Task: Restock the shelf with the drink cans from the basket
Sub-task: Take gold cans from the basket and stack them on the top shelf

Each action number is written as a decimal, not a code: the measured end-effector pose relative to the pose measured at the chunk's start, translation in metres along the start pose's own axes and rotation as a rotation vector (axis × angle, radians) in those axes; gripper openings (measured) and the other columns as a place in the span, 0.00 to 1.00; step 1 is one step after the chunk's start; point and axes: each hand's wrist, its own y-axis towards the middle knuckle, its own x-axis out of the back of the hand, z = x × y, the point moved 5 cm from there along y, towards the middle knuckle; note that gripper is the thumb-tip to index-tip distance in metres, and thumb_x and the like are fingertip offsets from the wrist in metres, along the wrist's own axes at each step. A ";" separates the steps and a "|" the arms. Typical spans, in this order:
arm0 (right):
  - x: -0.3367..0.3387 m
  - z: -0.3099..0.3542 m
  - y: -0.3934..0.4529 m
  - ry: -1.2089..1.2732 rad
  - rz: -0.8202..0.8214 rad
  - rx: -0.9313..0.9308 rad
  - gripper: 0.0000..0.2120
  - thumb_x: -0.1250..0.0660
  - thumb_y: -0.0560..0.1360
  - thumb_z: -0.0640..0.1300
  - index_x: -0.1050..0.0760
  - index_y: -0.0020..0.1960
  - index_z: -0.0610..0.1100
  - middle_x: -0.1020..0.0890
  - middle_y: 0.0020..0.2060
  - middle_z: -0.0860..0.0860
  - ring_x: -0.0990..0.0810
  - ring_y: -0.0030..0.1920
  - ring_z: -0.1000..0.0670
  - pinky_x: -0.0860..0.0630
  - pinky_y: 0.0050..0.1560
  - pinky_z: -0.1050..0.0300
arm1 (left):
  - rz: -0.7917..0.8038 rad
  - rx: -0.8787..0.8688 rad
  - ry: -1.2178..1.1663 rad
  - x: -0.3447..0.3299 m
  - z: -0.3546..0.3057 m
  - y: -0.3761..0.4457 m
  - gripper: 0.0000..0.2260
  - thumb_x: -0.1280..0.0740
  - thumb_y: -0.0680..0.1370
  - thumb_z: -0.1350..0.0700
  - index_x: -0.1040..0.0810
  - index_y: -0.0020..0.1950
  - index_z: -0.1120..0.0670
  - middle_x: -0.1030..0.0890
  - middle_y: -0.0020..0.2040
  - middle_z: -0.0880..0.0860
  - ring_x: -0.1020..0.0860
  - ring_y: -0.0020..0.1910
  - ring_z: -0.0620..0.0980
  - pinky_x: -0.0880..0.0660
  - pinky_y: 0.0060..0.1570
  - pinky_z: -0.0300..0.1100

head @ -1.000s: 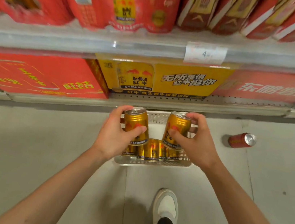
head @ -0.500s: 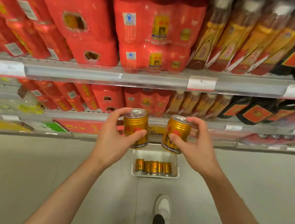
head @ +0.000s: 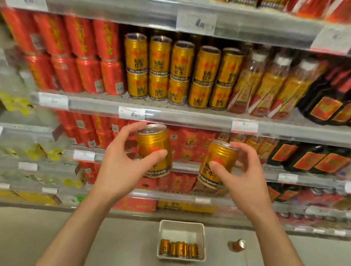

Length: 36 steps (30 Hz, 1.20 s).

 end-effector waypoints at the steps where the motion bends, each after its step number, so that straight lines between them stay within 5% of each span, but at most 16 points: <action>1: 0.004 0.013 0.005 0.016 -0.006 0.016 0.27 0.21 0.71 0.51 0.29 0.64 0.61 0.22 0.60 0.60 0.21 0.61 0.54 0.21 0.58 0.53 | -0.015 -0.029 -0.002 0.006 -0.012 0.004 0.27 0.19 0.69 0.48 0.24 0.65 0.38 0.21 0.60 0.37 0.22 0.59 0.39 0.26 0.53 0.30; 7: 0.015 0.087 0.043 0.083 -0.054 0.172 0.26 0.21 0.71 0.51 0.29 0.63 0.62 0.21 0.57 0.63 0.20 0.54 0.62 0.20 0.43 0.66 | -0.122 -0.135 -0.032 0.035 -0.070 0.043 0.28 0.20 0.66 0.45 0.24 0.65 0.37 0.19 0.60 0.39 0.20 0.55 0.36 0.23 0.51 0.36; 11: 0.013 0.127 0.068 0.089 -0.049 0.246 0.26 0.22 0.70 0.54 0.29 0.63 0.64 0.21 0.59 0.61 0.20 0.57 0.60 0.22 0.54 0.57 | -0.201 -0.199 -0.022 0.058 -0.102 0.068 0.28 0.21 0.65 0.43 0.23 0.64 0.37 0.19 0.60 0.39 0.21 0.56 0.36 0.23 0.53 0.37; 18: -0.010 0.204 0.116 0.064 -0.061 0.362 0.26 0.21 0.69 0.55 0.29 0.63 0.64 0.21 0.57 0.62 0.19 0.52 0.62 0.20 0.49 0.57 | -0.225 -0.320 0.022 0.099 -0.153 0.129 0.29 0.21 0.67 0.41 0.25 0.67 0.36 0.19 0.61 0.39 0.21 0.61 0.42 0.22 0.63 0.50; 21: -0.023 0.239 0.133 0.025 -0.102 0.431 0.26 0.22 0.70 0.55 0.29 0.64 0.62 0.22 0.56 0.65 0.24 0.52 0.71 0.25 0.47 0.63 | -0.195 -0.370 0.003 0.114 -0.171 0.165 0.29 0.22 0.67 0.42 0.25 0.67 0.36 0.20 0.61 0.38 0.21 0.58 0.39 0.21 0.57 0.43; 26: -0.050 0.288 0.165 -0.003 -0.217 0.489 0.26 0.21 0.70 0.55 0.29 0.63 0.60 0.21 0.57 0.60 0.20 0.55 0.59 0.21 0.51 0.58 | -0.091 -0.475 -0.034 0.135 -0.195 0.229 0.26 0.20 0.68 0.47 0.23 0.64 0.40 0.19 0.60 0.40 0.20 0.58 0.40 0.20 0.51 0.40; 36: -0.095 0.338 0.237 -0.351 -0.278 0.436 0.27 0.25 0.74 0.55 0.32 0.69 0.55 0.22 0.61 0.55 0.22 0.54 0.55 0.28 0.46 0.64 | 0.134 -0.536 0.124 0.133 -0.206 0.336 0.23 0.22 0.71 0.46 0.23 0.63 0.44 0.19 0.59 0.45 0.22 0.55 0.38 0.28 0.41 0.30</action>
